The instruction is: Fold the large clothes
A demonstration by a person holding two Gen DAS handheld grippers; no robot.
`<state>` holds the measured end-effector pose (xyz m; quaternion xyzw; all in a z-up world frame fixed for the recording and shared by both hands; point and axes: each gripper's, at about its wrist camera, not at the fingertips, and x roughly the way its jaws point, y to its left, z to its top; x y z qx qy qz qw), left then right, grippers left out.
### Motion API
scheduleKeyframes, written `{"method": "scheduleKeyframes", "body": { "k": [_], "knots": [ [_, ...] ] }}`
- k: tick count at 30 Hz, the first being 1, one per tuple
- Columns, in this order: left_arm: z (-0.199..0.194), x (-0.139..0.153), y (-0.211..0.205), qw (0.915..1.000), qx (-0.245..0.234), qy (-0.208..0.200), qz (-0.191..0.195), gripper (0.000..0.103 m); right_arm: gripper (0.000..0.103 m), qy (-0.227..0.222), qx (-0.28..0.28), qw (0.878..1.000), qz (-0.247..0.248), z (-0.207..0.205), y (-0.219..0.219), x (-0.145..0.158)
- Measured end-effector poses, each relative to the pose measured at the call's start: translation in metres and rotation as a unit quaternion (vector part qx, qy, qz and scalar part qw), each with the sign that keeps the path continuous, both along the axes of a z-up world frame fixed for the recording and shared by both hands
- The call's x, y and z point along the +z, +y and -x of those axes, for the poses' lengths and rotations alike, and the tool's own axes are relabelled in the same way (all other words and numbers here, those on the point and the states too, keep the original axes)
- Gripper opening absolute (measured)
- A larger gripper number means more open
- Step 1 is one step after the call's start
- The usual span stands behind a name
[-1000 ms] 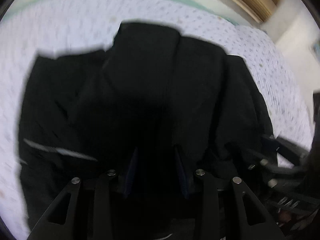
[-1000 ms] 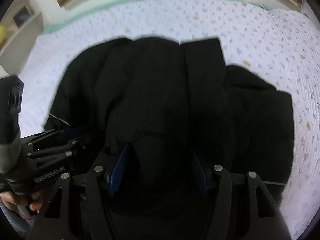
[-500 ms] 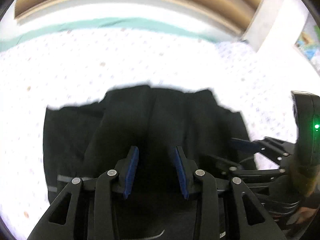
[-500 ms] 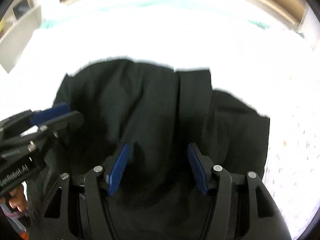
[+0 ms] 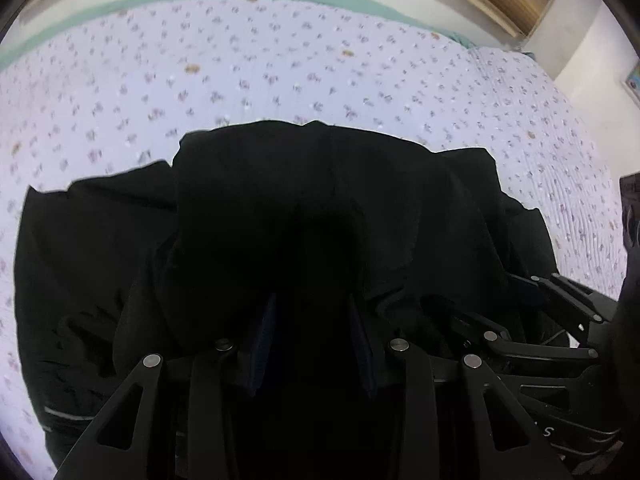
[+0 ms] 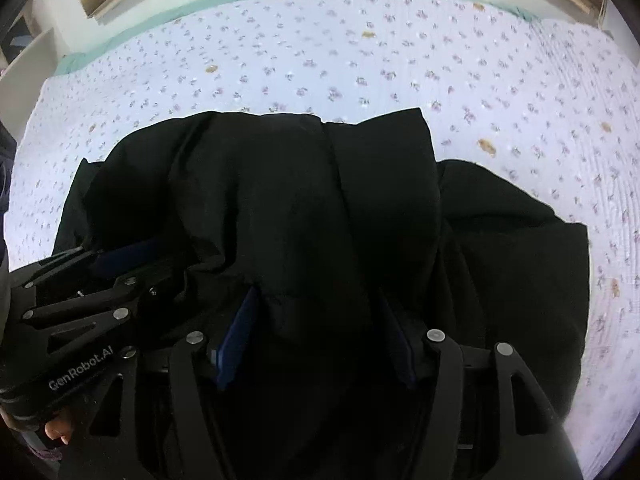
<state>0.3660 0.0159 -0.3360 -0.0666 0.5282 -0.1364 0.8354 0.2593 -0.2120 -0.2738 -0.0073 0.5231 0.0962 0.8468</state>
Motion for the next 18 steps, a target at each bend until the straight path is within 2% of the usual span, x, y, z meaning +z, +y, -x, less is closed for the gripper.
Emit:
{"method": "scheduleKeyframes", "body": {
  "k": [2, 4, 9, 13, 14, 18],
  "knots": [
    [-0.002, 0.012, 0.0, 1.0, -0.001, 0.006, 0.001, 0.036, 0.062, 0.0, 0.001, 1.0, -0.003, -0.002, -0.003, 0.008],
    [0.006, 0.032, 0.006, 1.0, 0.005, -0.005, -0.001, 0.036, 0.062, -0.011, -0.001, 1.0, -0.01, 0.007, -0.007, 0.028],
    [0.045, 0.091, 0.025, 0.9986, 0.013, -0.051, -0.009, 0.036, 0.062, -0.047, -0.003, 0.999, -0.002, 0.053, -0.011, 0.078],
    [0.094, 0.144, 0.052, 0.996, 0.023, -0.086, -0.002, 0.037, 0.062, -0.092, 0.0, 0.996, 0.009, 0.102, -0.025, 0.125],
    [0.106, 0.154, 0.058, 0.9953, 0.026, -0.093, -0.004, 0.037, 0.062, -0.099, -0.002, 0.995, 0.007, 0.107, -0.034, 0.133],
    [0.166, 0.193, 0.09, 0.9921, 0.039, -0.119, -0.004, 0.037, 0.062, -0.14, -0.034, 0.99, -0.006, 0.174, -0.076, 0.183]
  ]
}}
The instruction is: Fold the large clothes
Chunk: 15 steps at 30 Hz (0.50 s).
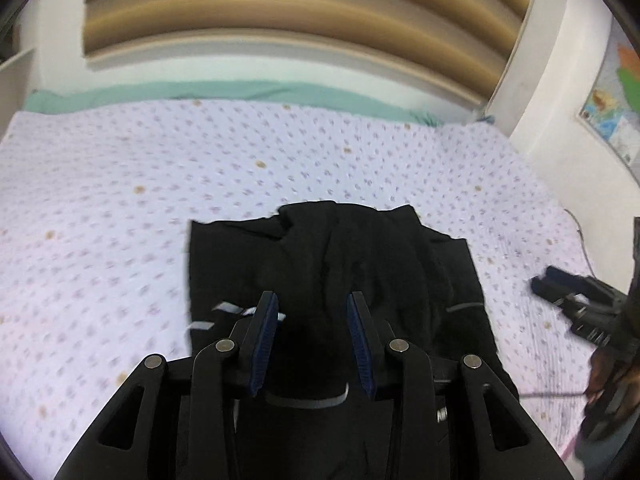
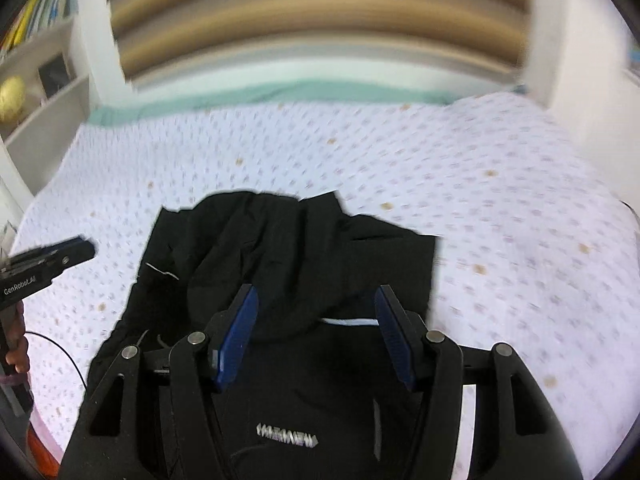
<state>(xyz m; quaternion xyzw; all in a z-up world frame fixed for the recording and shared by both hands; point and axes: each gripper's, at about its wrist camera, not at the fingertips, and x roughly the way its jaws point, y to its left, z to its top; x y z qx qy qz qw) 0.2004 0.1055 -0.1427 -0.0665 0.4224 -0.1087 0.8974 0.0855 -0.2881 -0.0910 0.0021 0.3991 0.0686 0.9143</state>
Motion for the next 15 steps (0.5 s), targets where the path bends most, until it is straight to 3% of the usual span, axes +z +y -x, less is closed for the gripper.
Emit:
{"method": "scheduleKeyframes", "body": {
  "k": [7, 11, 15],
  "knots": [
    [0.111, 0.01, 0.056, 0.9988, 0.01, 0.005, -0.048, 0.038, 0.062, -0.037, -0.054, 0.998, 0.013, 0.125, -0.08, 0.048],
    [0.17, -0.003, 0.093, 0.9981, 0.026, 0.03, -0.046, 0.04, 0.063, -0.039, -0.103, 0.994, 0.018, 0.201, -0.129, 0.055],
    [0.218, -0.032, 0.13, 0.9953, 0.056, 0.076, -0.023, 0.049, 0.067, -0.032, -0.13, 0.99, 0.045, 0.266, -0.165, 0.059]
  ]
}}
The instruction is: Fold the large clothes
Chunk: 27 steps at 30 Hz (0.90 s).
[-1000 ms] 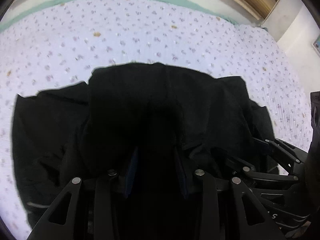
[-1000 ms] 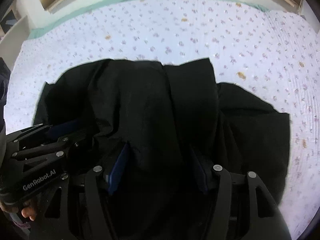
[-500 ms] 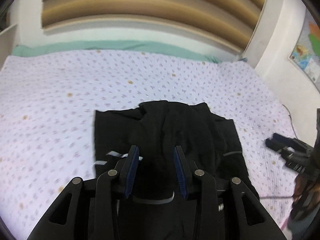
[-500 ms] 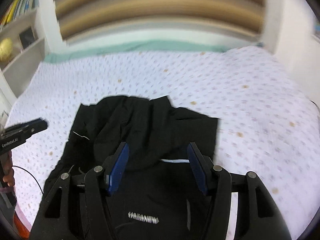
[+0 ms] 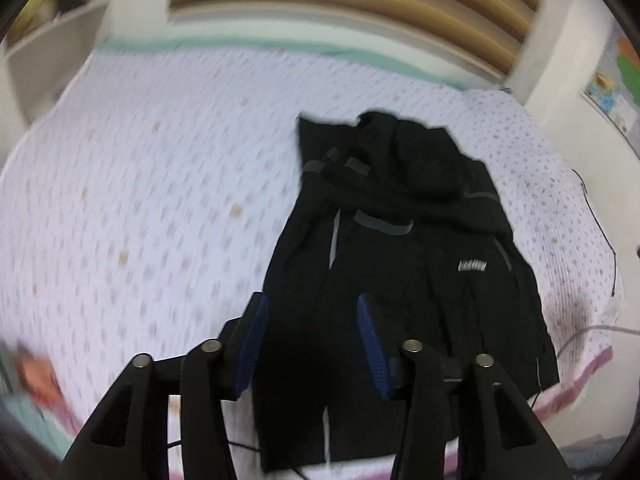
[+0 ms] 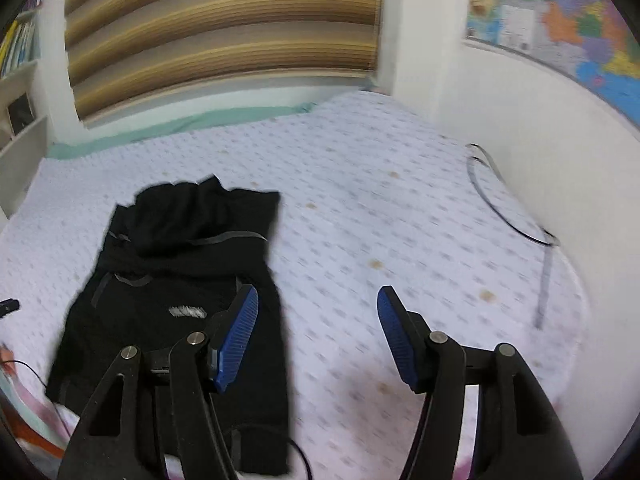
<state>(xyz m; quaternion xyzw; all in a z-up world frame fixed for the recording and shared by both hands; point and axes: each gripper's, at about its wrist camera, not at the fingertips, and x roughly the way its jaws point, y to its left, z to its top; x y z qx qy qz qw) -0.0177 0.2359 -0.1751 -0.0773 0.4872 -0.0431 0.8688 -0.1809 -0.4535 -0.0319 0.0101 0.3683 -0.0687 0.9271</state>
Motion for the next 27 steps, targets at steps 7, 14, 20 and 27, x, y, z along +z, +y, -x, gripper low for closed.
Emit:
{"method": "scheduleKeyframes", "body": {
  "k": [7, 14, 20, 27],
  "knots": [
    [0.055, -0.068, 0.029, 0.9961, 0.03, 0.082, 0.017, 0.053, 0.069, 0.078, 0.063, 0.992, -0.073, 0.034, -0.003, -0.069],
    [0.072, -0.134, 0.038, 0.9879, 0.047, 0.139, 0.053, 0.055, 0.069, 0.172, 0.081, 0.968, -0.166, 0.021, 0.007, -0.174],
    [0.071, -0.167, 0.041, 0.9814, 0.069, 0.163, 0.074, 0.055, 0.069, 0.232, 0.055, 0.953, -0.188, 0.009, -0.001, -0.229],
    [0.084, -0.171, 0.035, 0.9798, 0.113, 0.141, 0.086, 0.048, 0.069, 0.286, 0.048, 0.936, -0.198, 0.008, 0.003, -0.269]
  ]
}}
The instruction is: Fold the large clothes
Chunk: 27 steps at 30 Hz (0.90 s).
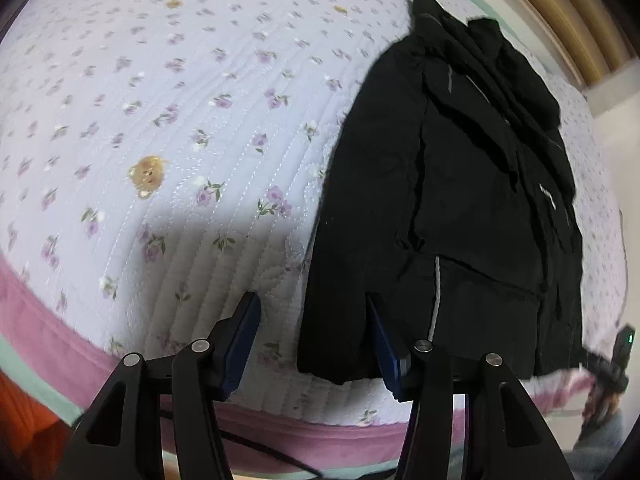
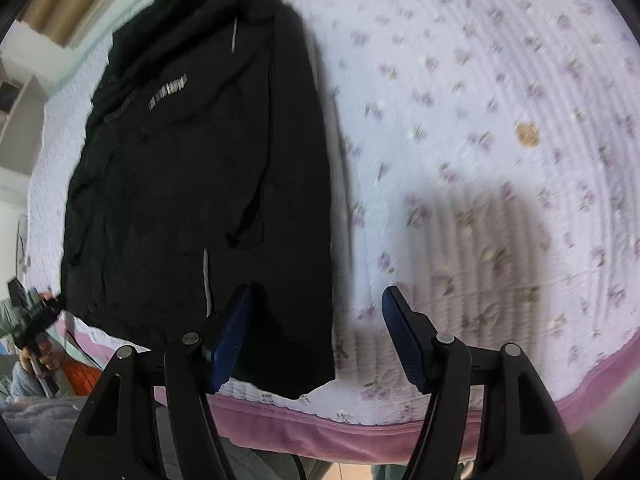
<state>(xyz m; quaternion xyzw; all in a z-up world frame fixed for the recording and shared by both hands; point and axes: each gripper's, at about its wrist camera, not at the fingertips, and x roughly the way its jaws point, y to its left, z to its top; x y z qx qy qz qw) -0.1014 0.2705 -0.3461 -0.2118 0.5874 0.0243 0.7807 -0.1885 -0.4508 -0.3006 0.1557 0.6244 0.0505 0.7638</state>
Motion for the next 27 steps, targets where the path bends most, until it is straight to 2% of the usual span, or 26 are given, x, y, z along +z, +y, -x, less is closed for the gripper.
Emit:
{"method": "scheduleKeyframes", "body": {
  "k": [1, 4, 7, 9, 10, 11, 15, 17, 20, 23, 27],
  "knots": [
    [0.002, 0.002, -0.005, 1.0, -0.001, -0.007, 0.004, 0.028, 0.069, 0.003, 0.003, 1.0, 0.004, 0.0, 0.003, -0.003],
    [0.004, 0.009, -0.027, 0.9996, -0.006, -0.021, -0.02, 0.015, 0.07, 0.005, 0.0, 1.0, -0.018, -0.001, 0.008, -0.006],
    [0.003, 0.014, -0.027, 0.9995, 0.018, -0.026, -0.004, 0.011, 0.049, 0.029, 0.015, 0.999, -0.025, -0.005, 0.015, -0.011],
    [0.005, 0.02, -0.02, 0.9987, 0.038, -0.033, 0.009, 0.01, 0.04, 0.036, 0.021, 0.999, -0.013, -0.007, 0.019, -0.008],
    [0.005, 0.027, -0.016, 0.9973, 0.055, -0.042, 0.024, 0.009, 0.024, 0.035, 0.016, 0.999, -0.021, -0.008, 0.018, -0.005],
    [0.004, 0.032, -0.012, 0.9959, 0.066, -0.051, 0.037, 0.008, 0.016, 0.03, 0.003, 0.999, -0.032, -0.007, 0.016, 0.001],
    [0.002, 0.06, -0.003, 0.9848, 0.131, -0.075, 0.086, 0.007, 0.01, 0.006, -0.038, 0.999, -0.039, -0.004, 0.014, 0.026],
    [-0.005, 0.076, -0.005, 0.9816, 0.14, -0.088, 0.096, 0.007, 0.009, -0.014, -0.034, 0.999, -0.036, -0.007, 0.016, 0.043],
    [-0.029, 0.109, -0.02, 0.9828, 0.107, -0.122, 0.088, 0.007, 0.009, -0.059, -0.025, 0.997, -0.037, -0.015, 0.017, 0.081],
    [-0.056, 0.141, -0.038, 0.9843, 0.053, -0.161, 0.05, 0.007, 0.009, -0.101, -0.02, 0.994, -0.035, -0.029, 0.014, 0.118],
    [-0.09, 0.178, -0.051, 0.979, 0.008, -0.204, 0.003, 0.007, 0.009, -0.158, -0.019, 0.987, -0.034, -0.057, 0.016, 0.162]
  ]
}}
